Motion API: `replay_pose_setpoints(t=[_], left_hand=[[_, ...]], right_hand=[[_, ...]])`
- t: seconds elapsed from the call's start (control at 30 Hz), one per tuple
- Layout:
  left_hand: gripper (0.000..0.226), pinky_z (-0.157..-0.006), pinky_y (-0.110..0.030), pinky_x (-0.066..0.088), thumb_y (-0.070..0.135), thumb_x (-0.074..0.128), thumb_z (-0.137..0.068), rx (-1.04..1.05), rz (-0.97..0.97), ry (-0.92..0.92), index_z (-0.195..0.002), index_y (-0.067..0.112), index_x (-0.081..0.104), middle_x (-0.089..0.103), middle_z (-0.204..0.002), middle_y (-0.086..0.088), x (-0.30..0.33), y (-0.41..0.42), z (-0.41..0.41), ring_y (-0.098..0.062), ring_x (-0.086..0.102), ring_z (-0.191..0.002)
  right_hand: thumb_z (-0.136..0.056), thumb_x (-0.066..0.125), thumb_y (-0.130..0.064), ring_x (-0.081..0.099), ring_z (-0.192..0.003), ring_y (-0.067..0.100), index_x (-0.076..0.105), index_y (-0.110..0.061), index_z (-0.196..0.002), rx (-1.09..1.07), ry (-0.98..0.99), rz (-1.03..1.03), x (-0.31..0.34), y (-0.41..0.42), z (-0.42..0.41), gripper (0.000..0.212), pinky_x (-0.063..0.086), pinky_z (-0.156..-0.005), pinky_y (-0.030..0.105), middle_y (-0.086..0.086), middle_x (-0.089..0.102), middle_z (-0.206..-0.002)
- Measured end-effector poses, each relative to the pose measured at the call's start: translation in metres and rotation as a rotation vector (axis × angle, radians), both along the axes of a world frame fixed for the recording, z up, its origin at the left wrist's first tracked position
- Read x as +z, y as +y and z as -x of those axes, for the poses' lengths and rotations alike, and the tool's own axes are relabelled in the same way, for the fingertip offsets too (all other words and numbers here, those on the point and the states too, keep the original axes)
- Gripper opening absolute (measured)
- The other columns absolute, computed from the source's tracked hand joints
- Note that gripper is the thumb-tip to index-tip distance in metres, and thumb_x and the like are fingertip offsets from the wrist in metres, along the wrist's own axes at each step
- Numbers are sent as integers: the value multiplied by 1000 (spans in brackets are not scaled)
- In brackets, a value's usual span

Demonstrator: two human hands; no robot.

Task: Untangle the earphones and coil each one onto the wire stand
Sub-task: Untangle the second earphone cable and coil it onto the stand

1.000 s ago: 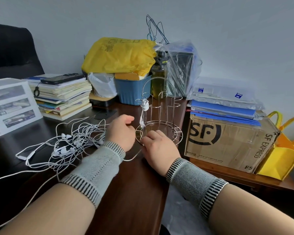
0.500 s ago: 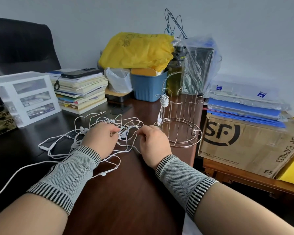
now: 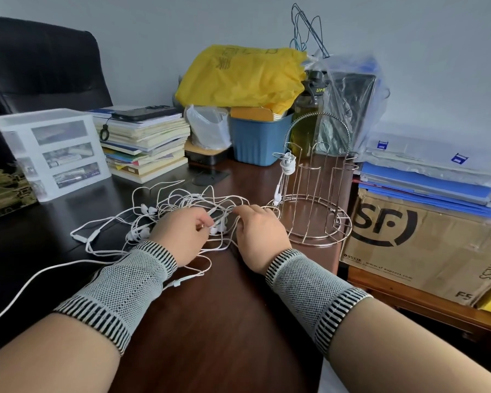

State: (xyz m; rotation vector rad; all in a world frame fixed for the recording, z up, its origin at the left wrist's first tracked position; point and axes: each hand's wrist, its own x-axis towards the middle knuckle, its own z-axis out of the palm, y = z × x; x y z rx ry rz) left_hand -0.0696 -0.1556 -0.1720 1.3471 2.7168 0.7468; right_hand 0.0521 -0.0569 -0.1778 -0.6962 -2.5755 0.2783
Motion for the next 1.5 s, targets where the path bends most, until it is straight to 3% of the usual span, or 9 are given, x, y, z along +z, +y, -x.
replay_pose_setpoints(t=[0.13,0.3,0.5,0.6,0.67,0.8,0.97,1.17,1.5], left_hand=[[18,-81,-29,51,20,60,-92,-62,-12,-16,-84,37,60,57,-83,15,-1,-1,0,-10,61,-81],[31,-61,-25,44,10,59,-88,-115,-36,-38,-71,36,58,61,-77,4,-1,-3,2,-13,55,-63],[25,-74,-38,55,14,60,-84,-160,-44,-96,-62,22,70,72,-73,1,-2,-3,7,-26,66,-71],[33,-61,-37,46,18,57,-84,-122,-12,-78,-55,2,57,48,-48,-6,1,0,4,-20,44,-51],[41,-56,-36,39,24,54,-86,-69,27,-15,-49,8,45,36,-47,-3,3,0,3,-19,37,-50],[29,-64,-28,44,38,59,-88,-29,98,103,-65,21,58,58,-66,7,3,-3,0,-13,54,-66],[7,-79,-24,45,27,64,-88,-74,41,37,-90,33,61,62,-93,18,3,-4,-3,-4,55,-81],[10,-77,-24,42,25,64,-90,-84,8,33,-95,33,61,46,-77,22,3,-2,-6,-6,49,-73],[18,-69,-25,39,22,63,-88,-92,16,-1,-86,37,55,52,-76,16,2,-2,-6,-1,49,-66]], right_hand=[[-96,41,-14,50,-113,26,59,-17,-123,-46,44,110,-4,4,2,33,37,-95,30,5,57,-120],[-93,41,-12,46,-121,24,43,-21,-140,24,-15,73,-2,3,0,49,30,-105,28,1,47,-140],[-91,43,-16,45,-106,24,61,-21,-117,26,-115,63,-3,2,1,32,33,-93,25,1,60,-118],[-91,43,-15,49,-103,23,65,-17,-106,0,-57,102,0,1,-1,26,33,-89,25,5,66,-107],[-91,44,-17,54,-100,24,63,-18,-104,-59,14,156,2,0,-3,23,40,-83,28,6,68,-98],[-93,43,-20,62,-93,26,58,-19,-103,-150,42,187,3,1,-2,18,48,-79,32,6,68,-95],[-93,47,-23,61,-101,27,59,-22,-112,-172,-4,202,2,3,-1,23,47,-83,32,5,68,-103],[-97,41,-25,61,-103,30,53,-21,-125,-132,-97,101,1,4,3,31,44,-80,32,8,67,-110],[-91,45,-15,61,-103,31,55,-15,-121,-219,-352,89,11,9,18,31,45,-75,35,9,63,-114]])
